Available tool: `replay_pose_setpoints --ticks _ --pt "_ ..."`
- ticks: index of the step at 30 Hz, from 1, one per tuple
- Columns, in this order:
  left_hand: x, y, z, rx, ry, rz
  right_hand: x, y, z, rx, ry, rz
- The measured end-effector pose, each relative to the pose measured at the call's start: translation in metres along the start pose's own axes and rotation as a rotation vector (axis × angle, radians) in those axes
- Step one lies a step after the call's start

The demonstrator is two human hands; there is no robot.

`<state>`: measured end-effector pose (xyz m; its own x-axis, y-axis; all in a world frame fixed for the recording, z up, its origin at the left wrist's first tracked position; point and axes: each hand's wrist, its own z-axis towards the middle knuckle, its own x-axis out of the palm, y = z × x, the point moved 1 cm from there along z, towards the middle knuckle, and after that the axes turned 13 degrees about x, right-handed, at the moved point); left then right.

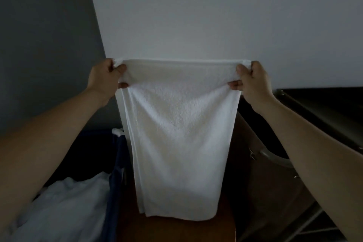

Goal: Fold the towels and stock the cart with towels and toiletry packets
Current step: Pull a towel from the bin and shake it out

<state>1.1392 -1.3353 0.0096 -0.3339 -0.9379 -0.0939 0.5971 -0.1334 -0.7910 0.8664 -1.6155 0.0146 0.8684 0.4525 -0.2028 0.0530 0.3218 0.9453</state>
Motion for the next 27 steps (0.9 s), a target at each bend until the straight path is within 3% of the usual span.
replay_pose_setpoints --ticks 8,14,21,27 --pt "-0.011 -0.028 -0.037 0.054 -0.116 0.160 -0.011 -0.002 -0.015 -0.058 0.048 0.015" --pt "-0.026 -0.065 -0.092 0.026 -0.077 0.093 -0.028 -0.004 -0.055 -0.055 0.081 -0.014" --pt "-0.068 -0.043 -0.235 -0.237 -0.022 -0.043 -0.051 -0.075 -0.173 0.067 0.175 -0.089" --pt "-0.088 0.010 -0.361 -0.469 0.048 -0.032 -0.050 -0.158 -0.270 0.343 0.257 -0.208"
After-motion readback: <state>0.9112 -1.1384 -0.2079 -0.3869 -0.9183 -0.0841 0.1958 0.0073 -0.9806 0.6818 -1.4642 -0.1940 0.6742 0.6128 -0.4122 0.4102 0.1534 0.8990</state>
